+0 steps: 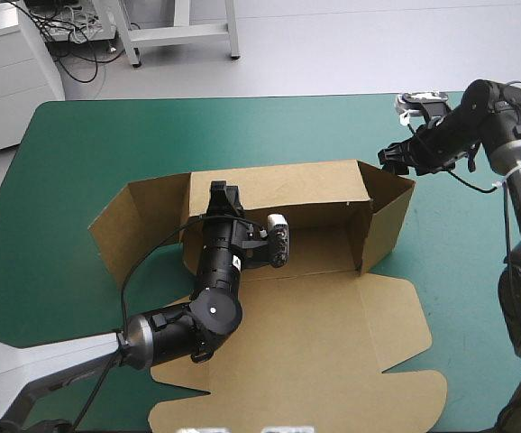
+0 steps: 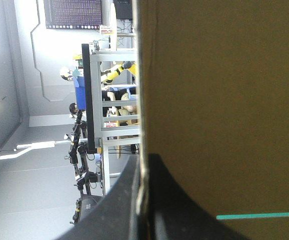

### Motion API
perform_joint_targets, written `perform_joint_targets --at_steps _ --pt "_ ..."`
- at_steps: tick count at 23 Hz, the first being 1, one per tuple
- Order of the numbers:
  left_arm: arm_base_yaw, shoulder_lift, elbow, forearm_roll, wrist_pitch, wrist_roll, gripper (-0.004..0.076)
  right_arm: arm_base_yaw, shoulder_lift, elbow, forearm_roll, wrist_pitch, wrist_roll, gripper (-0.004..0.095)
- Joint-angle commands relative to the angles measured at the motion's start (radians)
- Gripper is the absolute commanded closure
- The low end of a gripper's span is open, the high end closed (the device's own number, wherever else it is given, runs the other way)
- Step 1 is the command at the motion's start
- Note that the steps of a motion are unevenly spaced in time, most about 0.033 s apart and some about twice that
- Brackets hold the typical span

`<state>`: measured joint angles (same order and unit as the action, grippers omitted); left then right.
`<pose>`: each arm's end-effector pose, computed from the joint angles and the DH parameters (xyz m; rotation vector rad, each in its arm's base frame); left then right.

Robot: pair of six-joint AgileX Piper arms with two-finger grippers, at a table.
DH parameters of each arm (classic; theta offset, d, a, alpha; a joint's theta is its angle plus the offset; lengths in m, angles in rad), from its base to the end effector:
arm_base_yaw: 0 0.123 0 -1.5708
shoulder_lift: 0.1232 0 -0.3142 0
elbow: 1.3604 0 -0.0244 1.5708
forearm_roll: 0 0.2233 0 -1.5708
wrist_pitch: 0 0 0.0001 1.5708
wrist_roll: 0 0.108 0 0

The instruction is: Fold the box

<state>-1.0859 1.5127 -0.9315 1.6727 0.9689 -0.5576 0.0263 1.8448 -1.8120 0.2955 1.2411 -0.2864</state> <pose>0.2120 -0.2123 0.3312 1.3318 1.3247 0.9842 0.3824 0.0398 0.3535 -0.3656 2.6810 0.3346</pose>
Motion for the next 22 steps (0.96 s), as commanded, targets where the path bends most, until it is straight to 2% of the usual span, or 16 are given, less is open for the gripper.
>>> perform_joint_targets --at_steps 1,14,19,22 --pt "-0.004 -0.036 -0.029 0.119 0.055 -0.011 0.0756 -0.006 -0.103 0.006 0.022 0.004 -0.027 0.0278" --pt "-0.004 -0.036 -0.029 0.119 0.055 -0.009 0.0756 -0.006 -0.27 0.323 0.039 -0.03 -0.146 0.0278" --pt "-0.004 -0.036 -0.029 0.119 0.055 -0.009 0.0756 -0.006 -0.345 0.482 0.136 -0.103 -0.261 0.0278" --pt "-0.004 -0.036 -0.029 0.119 0.055 -0.009 0.0756 -0.006 -0.353 0.532 0.176 -0.112 -0.306 0.0278"
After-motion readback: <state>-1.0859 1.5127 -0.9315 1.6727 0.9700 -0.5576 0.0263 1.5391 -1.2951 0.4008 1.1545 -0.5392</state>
